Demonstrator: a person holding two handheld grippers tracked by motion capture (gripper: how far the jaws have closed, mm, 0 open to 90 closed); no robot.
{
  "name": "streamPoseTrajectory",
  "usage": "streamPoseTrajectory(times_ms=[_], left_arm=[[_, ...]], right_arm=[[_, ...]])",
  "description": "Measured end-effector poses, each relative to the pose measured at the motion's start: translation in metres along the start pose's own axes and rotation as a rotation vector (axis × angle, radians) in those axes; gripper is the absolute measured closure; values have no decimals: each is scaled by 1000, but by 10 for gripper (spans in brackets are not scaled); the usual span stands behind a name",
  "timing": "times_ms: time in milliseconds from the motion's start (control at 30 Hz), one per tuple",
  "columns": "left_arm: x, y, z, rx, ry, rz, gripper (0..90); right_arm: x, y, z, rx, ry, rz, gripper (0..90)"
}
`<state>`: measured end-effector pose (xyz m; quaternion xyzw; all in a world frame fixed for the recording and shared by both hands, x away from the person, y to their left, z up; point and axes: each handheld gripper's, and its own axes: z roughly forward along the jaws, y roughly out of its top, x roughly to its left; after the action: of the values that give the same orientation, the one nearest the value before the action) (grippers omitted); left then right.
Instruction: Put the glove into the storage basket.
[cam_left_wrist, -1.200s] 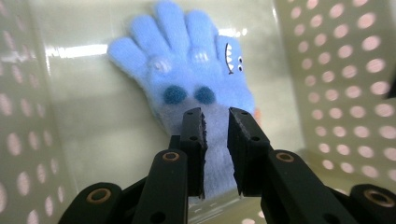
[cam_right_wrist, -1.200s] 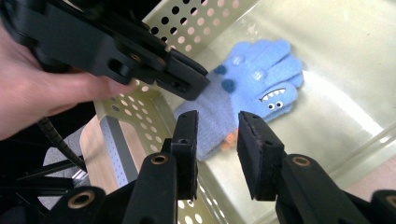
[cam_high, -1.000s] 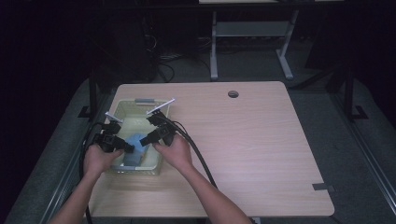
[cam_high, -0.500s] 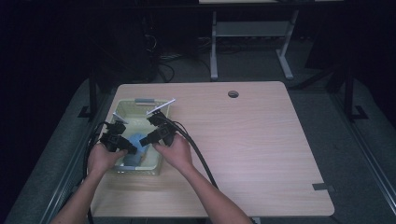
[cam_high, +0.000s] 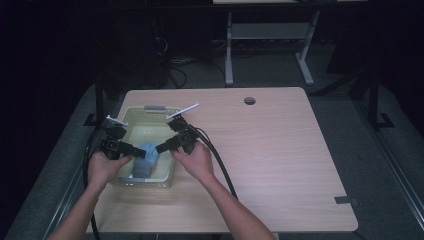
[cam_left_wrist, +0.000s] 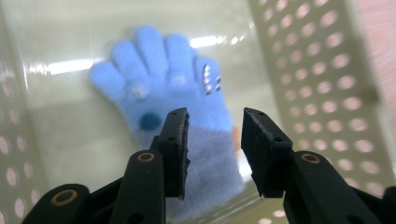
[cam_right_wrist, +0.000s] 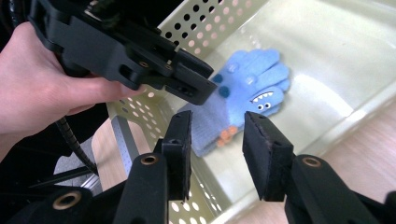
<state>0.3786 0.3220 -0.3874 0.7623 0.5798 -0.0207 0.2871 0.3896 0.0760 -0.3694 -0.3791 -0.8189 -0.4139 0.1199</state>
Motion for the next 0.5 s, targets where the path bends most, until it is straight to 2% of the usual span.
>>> streamPoseTrajectory(times_ms=[133,233,267,500], left_arm=[[-3,-1,-6,-32,-35,8,573],[-5,-1,-10,-54,-46,11,568],[-6,-1,-12,-71,-56,8,562],[-10,0,-16,-105,-114,-5,550]], right_arm=[[-4,0,-8,-14,12,9,600],[-5,-1,-14,-17,21,12,586],[-6,-2,-17,-26,29,15,578],[-11,-3,-28,-46,48,14,544]])
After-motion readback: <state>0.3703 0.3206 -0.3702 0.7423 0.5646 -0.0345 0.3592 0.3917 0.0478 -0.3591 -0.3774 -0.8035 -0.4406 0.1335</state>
